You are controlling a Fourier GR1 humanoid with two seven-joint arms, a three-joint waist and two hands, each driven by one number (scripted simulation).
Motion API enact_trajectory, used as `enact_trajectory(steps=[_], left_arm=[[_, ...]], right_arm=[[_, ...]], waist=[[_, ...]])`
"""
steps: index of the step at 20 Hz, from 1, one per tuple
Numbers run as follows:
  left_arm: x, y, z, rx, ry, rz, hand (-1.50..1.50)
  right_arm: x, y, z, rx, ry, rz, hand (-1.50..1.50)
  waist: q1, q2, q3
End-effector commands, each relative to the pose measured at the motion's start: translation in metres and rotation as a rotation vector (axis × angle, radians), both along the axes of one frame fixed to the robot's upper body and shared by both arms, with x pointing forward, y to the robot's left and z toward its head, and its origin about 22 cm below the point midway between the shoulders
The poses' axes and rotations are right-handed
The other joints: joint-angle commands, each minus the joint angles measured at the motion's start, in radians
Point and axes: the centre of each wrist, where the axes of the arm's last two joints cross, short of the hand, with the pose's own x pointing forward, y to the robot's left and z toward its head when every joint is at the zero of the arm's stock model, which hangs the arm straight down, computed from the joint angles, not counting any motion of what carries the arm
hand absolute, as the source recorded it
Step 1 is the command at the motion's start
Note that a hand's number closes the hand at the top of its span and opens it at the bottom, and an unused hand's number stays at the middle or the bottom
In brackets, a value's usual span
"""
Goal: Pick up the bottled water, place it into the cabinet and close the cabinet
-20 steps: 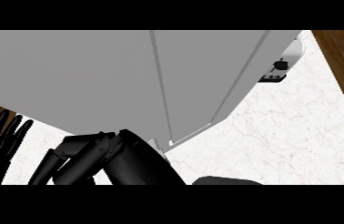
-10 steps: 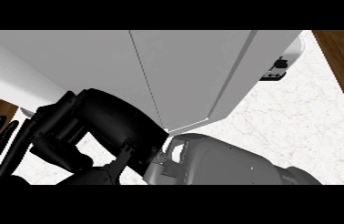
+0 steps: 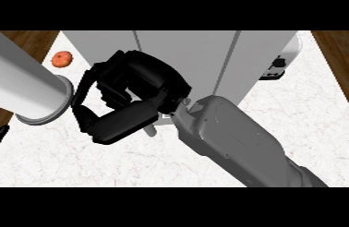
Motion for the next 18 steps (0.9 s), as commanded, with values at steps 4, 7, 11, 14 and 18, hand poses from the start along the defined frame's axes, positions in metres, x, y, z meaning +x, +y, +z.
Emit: enact_trajectory(steps=[4,7,11,14,18], left_arm=[[0.004,0.002,0.009,-0.015,0.02,0.013,-1.5],[-0.002,-0.011,0.001,-0.007,0.009,0.025,-1.5],[-0.004,-0.012,0.007,0.001,0.016,0.006,-1.5],[-0.002,-0.005,0.004,0.008,0.018,0.003,-1.5],[-0.001,-0.006,0.006,-0.006,0.015,-0.022,-1.5]], right_arm=[[0.04,-0.031,-0.017,-0.02,-0.064,-0.189,1.5],[0.061,-0.054,-0.017,-0.027,-0.082,-0.289,1.5],[0.069,-0.046,-0.028,-0.068,-0.123,-0.375,1.5],[0.075,-0.061,-0.007,-0.032,-0.128,-0.413,1.5],[0.081,-0.078,-0.014,-0.04,-0.15,-0.455,-1.5]], waist=[[-0.012,0.0,0.0],[-0.01,0.002,0.0],[0.002,0.006,0.0],[-0.01,0.003,-0.001],[-0.007,0.005,0.0]])
